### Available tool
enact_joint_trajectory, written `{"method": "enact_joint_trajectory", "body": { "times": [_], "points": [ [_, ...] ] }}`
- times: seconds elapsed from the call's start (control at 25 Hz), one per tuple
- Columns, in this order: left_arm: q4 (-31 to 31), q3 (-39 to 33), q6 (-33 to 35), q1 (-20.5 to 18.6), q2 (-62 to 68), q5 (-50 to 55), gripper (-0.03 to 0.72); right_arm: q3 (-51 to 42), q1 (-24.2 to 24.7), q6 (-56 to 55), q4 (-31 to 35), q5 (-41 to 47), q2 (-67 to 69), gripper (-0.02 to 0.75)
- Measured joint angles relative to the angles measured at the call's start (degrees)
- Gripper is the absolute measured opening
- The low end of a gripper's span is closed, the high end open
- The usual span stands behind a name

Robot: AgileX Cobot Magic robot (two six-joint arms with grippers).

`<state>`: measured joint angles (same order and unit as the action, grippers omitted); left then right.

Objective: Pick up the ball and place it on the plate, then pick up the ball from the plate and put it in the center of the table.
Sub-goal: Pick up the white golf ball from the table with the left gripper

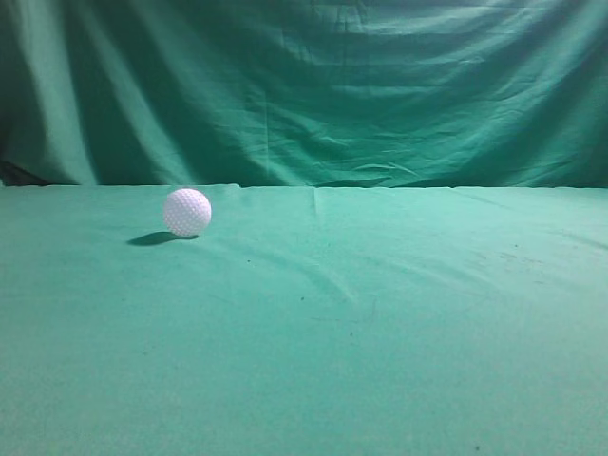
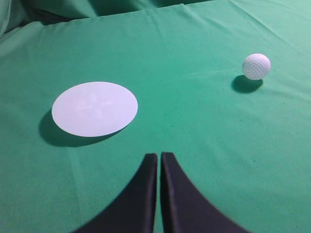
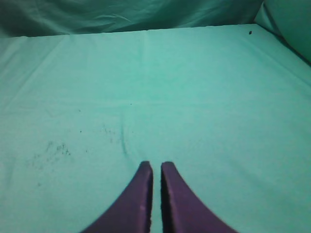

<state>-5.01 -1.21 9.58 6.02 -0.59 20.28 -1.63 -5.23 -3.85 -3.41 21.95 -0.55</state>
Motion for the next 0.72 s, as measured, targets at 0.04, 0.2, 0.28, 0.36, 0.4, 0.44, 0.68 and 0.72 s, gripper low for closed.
{"method": "enact_joint_trajectory", "body": {
  "times": [0.04, 0.2, 0.28, 0.36, 0.4, 0.44, 0.68, 0.72],
  "points": [
    [0.0, 0.0, 0.0, 0.0, 0.0, 0.0, 0.0, 0.0, 0.0, 0.0, 0.0, 0.0, 0.0, 0.063],
    [0.0, 0.0, 0.0, 0.0, 0.0, 0.0, 0.0, 0.0, 0.0, 0.0, 0.0, 0.0, 0.0, 0.063],
    [0.0, 0.0, 0.0, 0.0, 0.0, 0.0, 0.0, 0.0, 0.0, 0.0, 0.0, 0.0, 0.0, 0.063],
    [0.0, 0.0, 0.0, 0.0, 0.0, 0.0, 0.0, 0.0, 0.0, 0.0, 0.0, 0.0, 0.0, 0.063],
    [0.0, 0.0, 0.0, 0.0, 0.0, 0.0, 0.0, 0.0, 0.0, 0.0, 0.0, 0.0, 0.0, 0.063],
    [0.0, 0.0, 0.0, 0.0, 0.0, 0.0, 0.0, 0.0, 0.0, 0.0, 0.0, 0.0, 0.0, 0.063],
    [0.0, 0.0, 0.0, 0.0, 0.0, 0.0, 0.0, 0.0, 0.0, 0.0, 0.0, 0.0, 0.0, 0.063],
    [0.0, 0.0, 0.0, 0.0, 0.0, 0.0, 0.0, 0.0, 0.0, 0.0, 0.0, 0.0, 0.0, 0.063]
  ]
}}
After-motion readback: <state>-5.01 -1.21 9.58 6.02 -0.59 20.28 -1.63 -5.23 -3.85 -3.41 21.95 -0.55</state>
